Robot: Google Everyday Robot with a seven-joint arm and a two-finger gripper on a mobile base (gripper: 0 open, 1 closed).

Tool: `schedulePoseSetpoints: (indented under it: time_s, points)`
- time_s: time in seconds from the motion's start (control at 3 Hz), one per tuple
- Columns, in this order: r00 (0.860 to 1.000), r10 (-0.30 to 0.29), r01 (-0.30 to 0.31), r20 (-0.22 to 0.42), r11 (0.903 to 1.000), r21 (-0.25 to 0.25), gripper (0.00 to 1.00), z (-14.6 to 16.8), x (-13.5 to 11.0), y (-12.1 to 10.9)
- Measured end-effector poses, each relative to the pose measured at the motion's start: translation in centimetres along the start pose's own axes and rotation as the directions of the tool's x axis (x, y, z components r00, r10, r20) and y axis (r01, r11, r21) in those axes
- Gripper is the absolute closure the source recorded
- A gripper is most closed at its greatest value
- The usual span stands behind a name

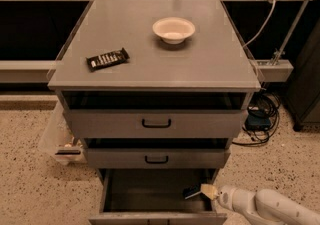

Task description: Place rxbar blueberry into bottom drawer

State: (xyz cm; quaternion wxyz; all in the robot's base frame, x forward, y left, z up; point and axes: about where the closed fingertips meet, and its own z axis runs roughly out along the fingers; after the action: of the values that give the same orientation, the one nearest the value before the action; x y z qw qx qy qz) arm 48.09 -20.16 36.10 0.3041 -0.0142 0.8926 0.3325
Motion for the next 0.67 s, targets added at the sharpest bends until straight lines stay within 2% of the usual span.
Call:
schedulePoseSetpoints:
  time_s: [0.33,0.67]
  points:
    - [0.994,0.105,-0.105,0.004,0.9943,0.016,1.0,4.9,3.2,-3.2]
    - [0.985,0.172,-0.172,-0.003,0.9841,0.044,1.0,8.0,5.7,-5.6]
